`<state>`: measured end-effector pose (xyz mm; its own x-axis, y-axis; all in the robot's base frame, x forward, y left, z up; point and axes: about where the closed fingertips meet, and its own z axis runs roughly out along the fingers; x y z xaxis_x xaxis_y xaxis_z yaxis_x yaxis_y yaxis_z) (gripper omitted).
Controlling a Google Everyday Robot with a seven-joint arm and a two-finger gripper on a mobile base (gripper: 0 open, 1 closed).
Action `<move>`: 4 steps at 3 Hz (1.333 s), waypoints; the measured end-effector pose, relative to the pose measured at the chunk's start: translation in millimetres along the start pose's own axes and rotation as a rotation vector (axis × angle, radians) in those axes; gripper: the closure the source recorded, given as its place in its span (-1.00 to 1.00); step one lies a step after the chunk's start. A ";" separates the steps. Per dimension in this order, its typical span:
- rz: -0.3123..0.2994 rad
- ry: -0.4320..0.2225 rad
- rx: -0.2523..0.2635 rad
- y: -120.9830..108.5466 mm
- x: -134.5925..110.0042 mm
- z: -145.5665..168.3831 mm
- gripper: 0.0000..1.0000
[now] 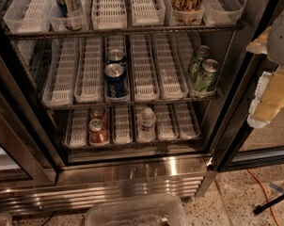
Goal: Pick water bottle from bottom shelf of fridge
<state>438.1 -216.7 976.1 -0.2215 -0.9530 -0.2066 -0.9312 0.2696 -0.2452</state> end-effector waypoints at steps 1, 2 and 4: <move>-0.004 -0.004 0.010 -0.1 -1.4 -0.7 -1.00; -0.016 0.001 0.032 4.8 -5.3 7.0 -1.00; -0.017 -0.088 0.046 28.7 -18.1 51.1 -1.00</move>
Offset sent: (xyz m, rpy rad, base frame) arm -0.0029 0.0141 -0.0255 -0.0299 -0.0380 0.0159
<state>430.2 -184.6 924.4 -0.1777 -0.9423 -0.2837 -0.9198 0.2615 -0.2925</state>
